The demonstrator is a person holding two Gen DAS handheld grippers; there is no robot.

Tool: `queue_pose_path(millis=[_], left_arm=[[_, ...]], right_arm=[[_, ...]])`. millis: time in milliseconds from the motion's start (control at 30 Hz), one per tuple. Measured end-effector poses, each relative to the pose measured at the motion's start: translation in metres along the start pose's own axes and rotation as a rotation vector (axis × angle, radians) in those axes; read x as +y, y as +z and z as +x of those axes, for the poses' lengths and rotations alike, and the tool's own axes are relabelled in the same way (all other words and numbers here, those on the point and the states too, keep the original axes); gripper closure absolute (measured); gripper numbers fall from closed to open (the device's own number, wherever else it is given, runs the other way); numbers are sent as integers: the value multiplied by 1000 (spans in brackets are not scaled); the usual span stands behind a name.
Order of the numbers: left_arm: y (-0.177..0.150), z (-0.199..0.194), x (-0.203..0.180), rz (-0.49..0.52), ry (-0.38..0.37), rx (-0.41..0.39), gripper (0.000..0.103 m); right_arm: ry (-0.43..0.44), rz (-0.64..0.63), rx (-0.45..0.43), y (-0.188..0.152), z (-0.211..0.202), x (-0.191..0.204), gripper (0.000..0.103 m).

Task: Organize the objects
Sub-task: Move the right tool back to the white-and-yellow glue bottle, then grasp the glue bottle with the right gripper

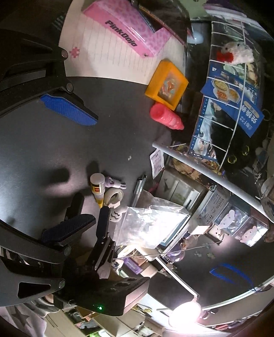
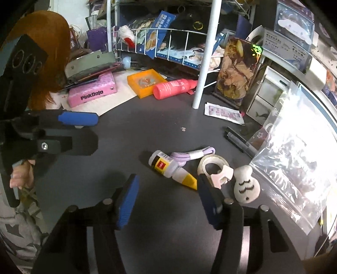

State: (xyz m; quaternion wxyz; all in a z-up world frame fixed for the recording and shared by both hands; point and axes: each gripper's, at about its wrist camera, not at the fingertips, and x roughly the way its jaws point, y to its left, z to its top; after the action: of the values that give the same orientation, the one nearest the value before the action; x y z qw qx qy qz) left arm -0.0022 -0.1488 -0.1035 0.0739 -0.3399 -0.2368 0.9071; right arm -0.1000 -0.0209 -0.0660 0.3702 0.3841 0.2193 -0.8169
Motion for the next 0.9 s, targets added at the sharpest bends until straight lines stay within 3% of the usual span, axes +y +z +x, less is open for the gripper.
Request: queue_pose_path(millis=[367, 500, 900], left_arm=[[-2, -1, 3, -6, -3, 2, 18], [-3, -3, 2, -3, -7, 0, 18], [-6, -10, 5, -13, -3, -11, 18]], right_arm=[[43, -5, 27, 1, 7, 5, 59], [34, -27, 37, -1, 7, 12, 70], [11, 2, 18, 6, 16, 4, 67]])
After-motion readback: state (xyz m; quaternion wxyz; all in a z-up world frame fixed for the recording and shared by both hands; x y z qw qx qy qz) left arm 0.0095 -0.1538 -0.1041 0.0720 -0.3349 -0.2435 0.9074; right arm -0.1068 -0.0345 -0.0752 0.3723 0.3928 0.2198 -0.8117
